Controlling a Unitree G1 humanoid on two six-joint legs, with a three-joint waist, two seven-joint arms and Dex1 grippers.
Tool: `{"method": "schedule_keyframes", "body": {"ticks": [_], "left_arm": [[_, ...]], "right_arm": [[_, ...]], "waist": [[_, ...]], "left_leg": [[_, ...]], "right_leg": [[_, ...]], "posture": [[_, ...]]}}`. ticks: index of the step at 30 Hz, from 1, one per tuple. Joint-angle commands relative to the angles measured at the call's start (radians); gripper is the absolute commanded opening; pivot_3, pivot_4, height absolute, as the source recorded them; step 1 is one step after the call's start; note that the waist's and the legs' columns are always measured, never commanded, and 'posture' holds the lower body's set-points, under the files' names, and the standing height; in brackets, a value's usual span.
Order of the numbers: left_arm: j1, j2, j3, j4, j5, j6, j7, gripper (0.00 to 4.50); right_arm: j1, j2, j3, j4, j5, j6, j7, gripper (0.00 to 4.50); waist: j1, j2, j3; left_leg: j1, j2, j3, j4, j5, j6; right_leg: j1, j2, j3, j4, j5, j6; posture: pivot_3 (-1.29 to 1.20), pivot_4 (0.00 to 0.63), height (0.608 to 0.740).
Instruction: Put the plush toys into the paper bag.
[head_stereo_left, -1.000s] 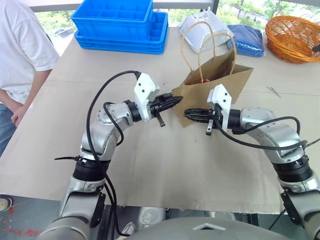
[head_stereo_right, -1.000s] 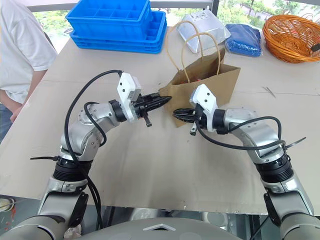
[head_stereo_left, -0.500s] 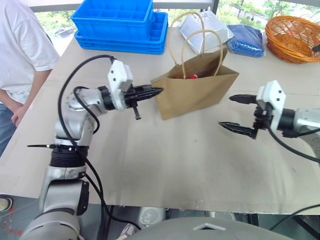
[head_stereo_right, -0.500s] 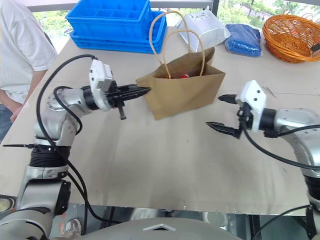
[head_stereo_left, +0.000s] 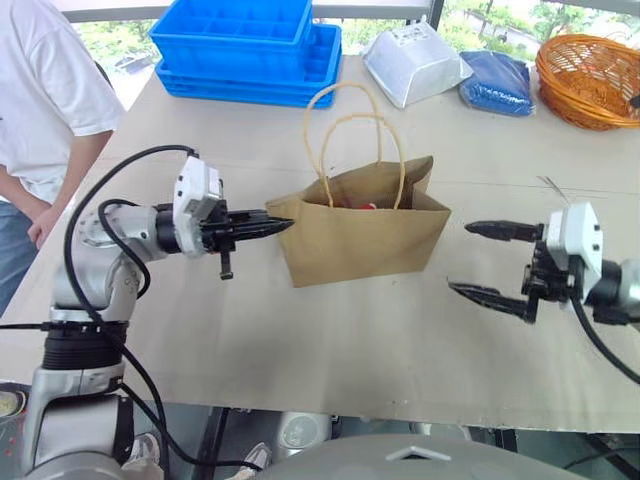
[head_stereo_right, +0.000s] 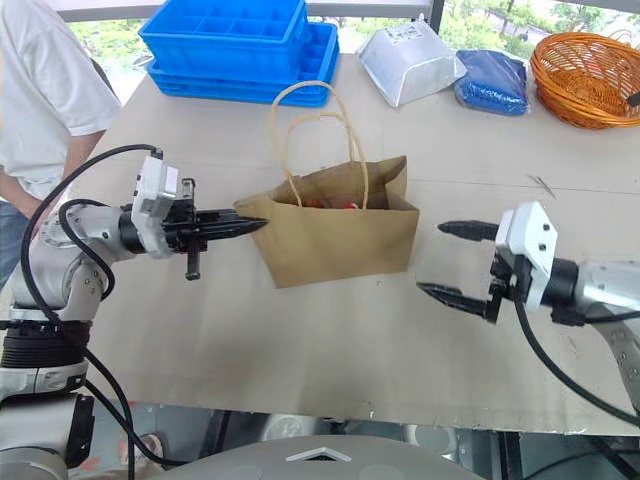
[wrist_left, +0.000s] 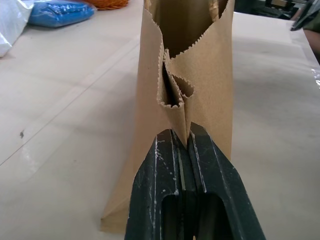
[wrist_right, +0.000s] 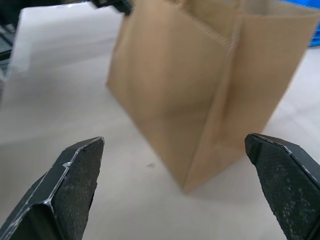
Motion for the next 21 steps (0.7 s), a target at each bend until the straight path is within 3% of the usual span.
{"method": "schedule_keyframes", "body": {"ticks": [1,2,3,11,16,21], "left_arm": [[-0.011,-0.003,0.009,-0.028,-0.008,-0.005,0.01,0.0],[-0.01,-0.001,0.011,-0.032,-0.012,0.008,0.016,0.66],[-0.006,0.002,0.015,-0.038,-0.018,0.024,0.021,0.89],[0.11,0.029,0.167,-0.183,-0.112,0.2,0.188,4.45],[0.322,0.036,0.352,-0.338,-0.215,0.362,0.319,4.45],[0.577,-0.025,0.489,-0.452,-0.22,0.36,0.377,4.45]], "right_arm": [[0.046,-0.014,-0.073,-0.033,-0.017,-0.06,0.018,4.47],[0.061,-0.013,-0.086,-0.036,-0.02,-0.069,0.018,4.5],[0.074,-0.01,-0.098,-0.037,-0.026,-0.08,0.015,4.5],[0.121,0.027,-0.132,-0.003,-0.071,-0.211,0.026,4.5],[0.173,0.052,-0.19,0.079,-0.058,-0.299,0.097,4.5],[0.232,0.049,-0.241,0.196,-0.094,-0.385,0.161,4.5]], "waist": [[-0.001,0.0,0.0],[-0.002,0.0,0.0],[-0.003,0.0,0.0],[-0.004,0.0,0.0],[-0.003,0.0,0.0],[-0.002,0.0,0.0]], "left_leg": [[0.0,0.0,0.0,0.0,0.0,0.0],[0.0,0.0,0.0,0.0,0.0,0.0],[0.001,0.0,0.0,0.0,0.0,0.0],[0.001,0.0,0.0,0.0,0.0,0.0],[0.001,0.001,0.0,0.0,0.0,0.0],[0.002,0.001,-0.001,0.0,0.0,0.0]], "right_leg": [[0.0,0.0,0.0,0.0,0.0,0.0],[0.0,0.0,0.0,0.0,0.0,0.0],[0.0,0.001,0.0,0.0,0.0,0.0],[0.0,0.001,0.001,0.001,0.0,0.0],[0.0,0.0,0.002,0.001,0.0,0.0],[0.001,0.0,0.001,0.0,0.0,0.0]], "posture": [[0.0,0.15,0.74],[0.0,0.15,0.74],[0.0,0.15,0.74],[0.0,0.15,0.74],[0.0,0.15,0.74],[0.0,0.15,0.74]]}}
